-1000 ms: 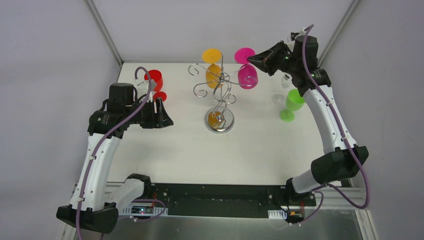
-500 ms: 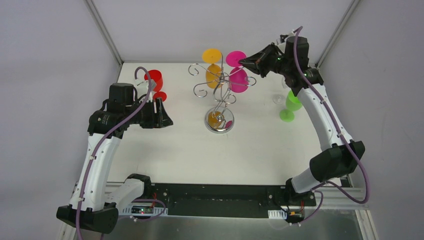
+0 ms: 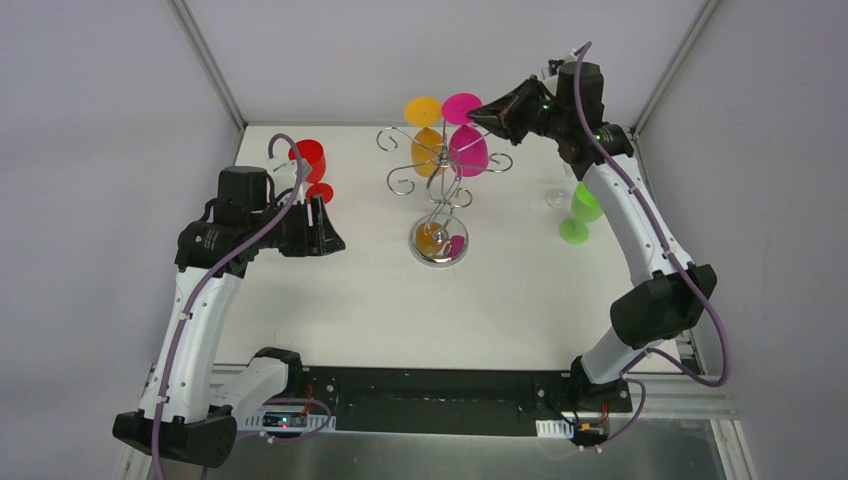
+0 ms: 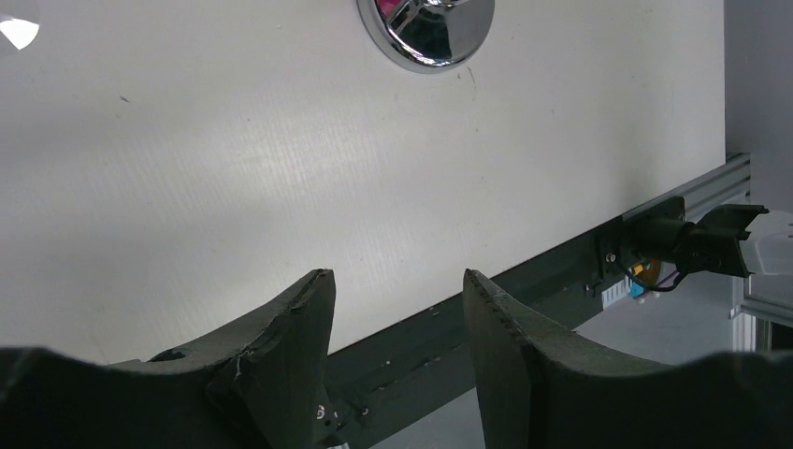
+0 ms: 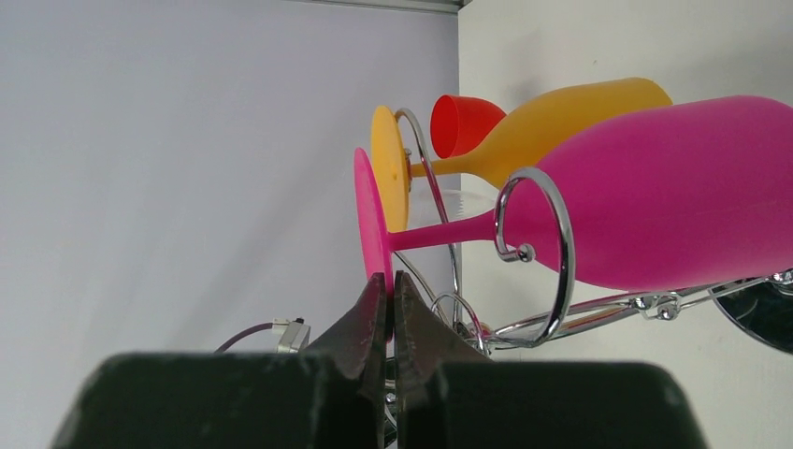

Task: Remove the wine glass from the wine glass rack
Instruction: Pick up the wine glass from the wine rack.

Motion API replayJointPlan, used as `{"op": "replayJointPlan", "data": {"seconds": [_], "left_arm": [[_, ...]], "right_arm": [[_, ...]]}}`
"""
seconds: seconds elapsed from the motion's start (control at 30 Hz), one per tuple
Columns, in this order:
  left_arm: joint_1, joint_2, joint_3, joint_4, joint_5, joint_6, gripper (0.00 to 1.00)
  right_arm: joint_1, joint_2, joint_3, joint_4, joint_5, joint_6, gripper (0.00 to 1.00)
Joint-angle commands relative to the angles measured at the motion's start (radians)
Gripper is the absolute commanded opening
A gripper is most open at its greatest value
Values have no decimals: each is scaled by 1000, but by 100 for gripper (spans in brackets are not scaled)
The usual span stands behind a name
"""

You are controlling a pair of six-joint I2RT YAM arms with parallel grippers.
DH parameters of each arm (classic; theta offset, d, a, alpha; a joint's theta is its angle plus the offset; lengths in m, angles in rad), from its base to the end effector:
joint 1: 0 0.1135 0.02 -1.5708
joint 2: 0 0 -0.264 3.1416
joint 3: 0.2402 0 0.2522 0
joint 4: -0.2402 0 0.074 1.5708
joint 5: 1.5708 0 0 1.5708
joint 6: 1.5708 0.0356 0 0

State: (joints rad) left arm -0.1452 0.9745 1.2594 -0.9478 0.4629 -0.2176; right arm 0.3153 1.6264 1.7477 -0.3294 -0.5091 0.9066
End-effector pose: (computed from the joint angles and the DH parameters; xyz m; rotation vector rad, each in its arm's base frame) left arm 0.1693 -0.0408 0.3932 0.1757 2.2388 -0.7135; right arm 0.3496 0.1323 0.4446 0.1713 1.9477 1.2976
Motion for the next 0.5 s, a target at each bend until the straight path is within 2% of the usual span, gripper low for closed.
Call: {"op": "replayJointPlan", "data": {"seconds": [0.0,0.27,0.47], "left_arm": [[-7,-10,-11,0,-3,26,54],[-7,-15,-13,-1,-2,27,54],[-7,-13,-11,0,-4,29,55]], "right_arm": [[7,29,80,24,17,19,0],[-10,89,165,11,66,34,0],[-46,79,146,16,100,36,0]]}}
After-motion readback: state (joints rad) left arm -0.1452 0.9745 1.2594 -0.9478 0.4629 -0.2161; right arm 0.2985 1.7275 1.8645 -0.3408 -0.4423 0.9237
